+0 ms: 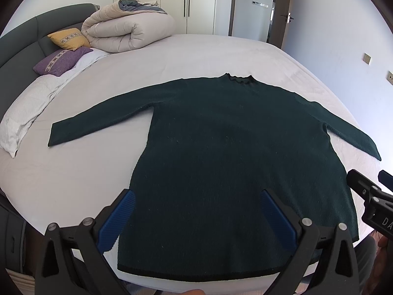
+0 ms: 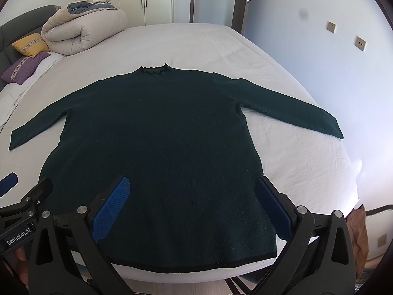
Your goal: Fold small clothes
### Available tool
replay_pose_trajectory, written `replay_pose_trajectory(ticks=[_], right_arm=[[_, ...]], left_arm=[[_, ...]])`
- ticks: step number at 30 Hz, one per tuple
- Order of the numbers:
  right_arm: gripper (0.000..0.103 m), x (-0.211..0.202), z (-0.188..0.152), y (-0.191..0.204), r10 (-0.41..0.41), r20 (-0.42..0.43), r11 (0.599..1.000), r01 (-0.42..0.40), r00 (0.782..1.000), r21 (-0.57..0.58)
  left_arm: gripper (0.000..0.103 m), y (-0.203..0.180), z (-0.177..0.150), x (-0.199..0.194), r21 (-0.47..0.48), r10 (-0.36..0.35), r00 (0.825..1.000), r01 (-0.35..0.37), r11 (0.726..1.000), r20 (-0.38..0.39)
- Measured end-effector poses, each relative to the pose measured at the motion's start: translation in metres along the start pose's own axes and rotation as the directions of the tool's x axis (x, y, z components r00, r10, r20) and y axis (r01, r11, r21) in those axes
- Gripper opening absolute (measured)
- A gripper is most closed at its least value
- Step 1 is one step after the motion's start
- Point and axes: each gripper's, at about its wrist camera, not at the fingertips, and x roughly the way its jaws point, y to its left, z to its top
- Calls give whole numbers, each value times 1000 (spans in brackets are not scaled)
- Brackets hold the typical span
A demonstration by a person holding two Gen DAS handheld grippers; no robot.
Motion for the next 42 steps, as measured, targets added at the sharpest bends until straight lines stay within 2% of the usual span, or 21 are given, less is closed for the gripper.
replay_pose_trajectory(ticks=[42], right_arm=[[103,4,-6,1,-1,-10,1000,1,1000,-6]], left_arm=[[103,-1,-7,1,1,0,1000,0,1000,-11]])
